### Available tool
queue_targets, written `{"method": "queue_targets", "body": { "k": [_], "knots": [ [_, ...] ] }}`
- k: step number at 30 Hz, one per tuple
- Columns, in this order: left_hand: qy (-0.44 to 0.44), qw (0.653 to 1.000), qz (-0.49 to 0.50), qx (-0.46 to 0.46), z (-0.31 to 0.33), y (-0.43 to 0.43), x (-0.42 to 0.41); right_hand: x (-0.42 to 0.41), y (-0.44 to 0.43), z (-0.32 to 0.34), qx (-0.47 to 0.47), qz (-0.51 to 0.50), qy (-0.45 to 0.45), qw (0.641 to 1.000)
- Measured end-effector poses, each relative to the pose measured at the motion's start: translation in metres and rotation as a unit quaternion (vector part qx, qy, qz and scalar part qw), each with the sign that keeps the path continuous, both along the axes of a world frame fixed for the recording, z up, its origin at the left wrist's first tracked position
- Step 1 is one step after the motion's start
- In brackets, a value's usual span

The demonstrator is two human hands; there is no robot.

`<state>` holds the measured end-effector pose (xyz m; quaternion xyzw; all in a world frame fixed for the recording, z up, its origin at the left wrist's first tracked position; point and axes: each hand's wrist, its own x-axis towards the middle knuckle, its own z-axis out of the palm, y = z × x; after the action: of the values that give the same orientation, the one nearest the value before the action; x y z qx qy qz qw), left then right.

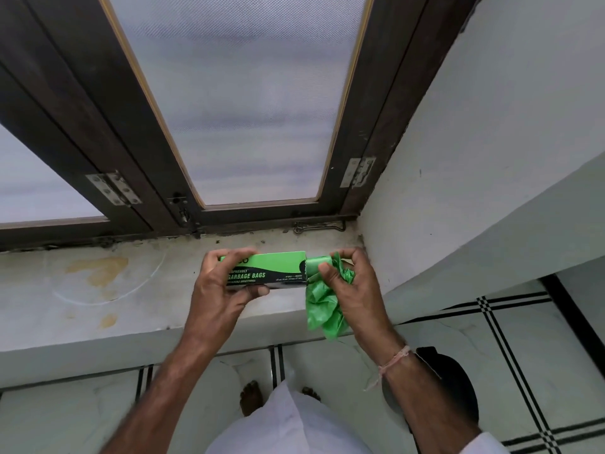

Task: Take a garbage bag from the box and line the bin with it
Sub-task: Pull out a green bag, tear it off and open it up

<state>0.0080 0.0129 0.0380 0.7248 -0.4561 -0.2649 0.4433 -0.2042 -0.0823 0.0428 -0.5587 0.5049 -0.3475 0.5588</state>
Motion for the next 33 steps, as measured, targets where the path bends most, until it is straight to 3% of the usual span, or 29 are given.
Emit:
{"method": "queue_targets", "body": {
  "k": [3,10,14,18,23,33],
  "knots": [
    [0.038,0.999,0.023,-0.005,0.0,0.004,-0.013,0.005,0.004,-0.004,-0.003,-0.031,-0.02,0.999],
    [0.075,0.994,0.075,-0.031,-0.007,0.014,-0.022,-0.003,0.007,-0.001,0.004,0.068,-0.047,0.997],
    [0.063,0.992,0.107,-0.026,-0.009,0.017,-0.02,-0.011,0.013,0.002,-0.046,-0.037,-0.043,0.997],
    [0.074,0.991,0.106,-0.032,-0.005,0.017,-0.027,-0.004,0.025,0.002,-0.047,-0.002,-0.034,0.998],
    [0.071,0.993,0.076,-0.048,-0.001,0.014,-0.035,0.007,0.027,0.0,-0.05,-0.026,-0.053,0.997],
    [0.087,0.992,0.083,-0.039,-0.004,0.017,-0.03,0.005,0.022,0.002,0.054,-0.115,-0.068,0.99]
  ]
}}
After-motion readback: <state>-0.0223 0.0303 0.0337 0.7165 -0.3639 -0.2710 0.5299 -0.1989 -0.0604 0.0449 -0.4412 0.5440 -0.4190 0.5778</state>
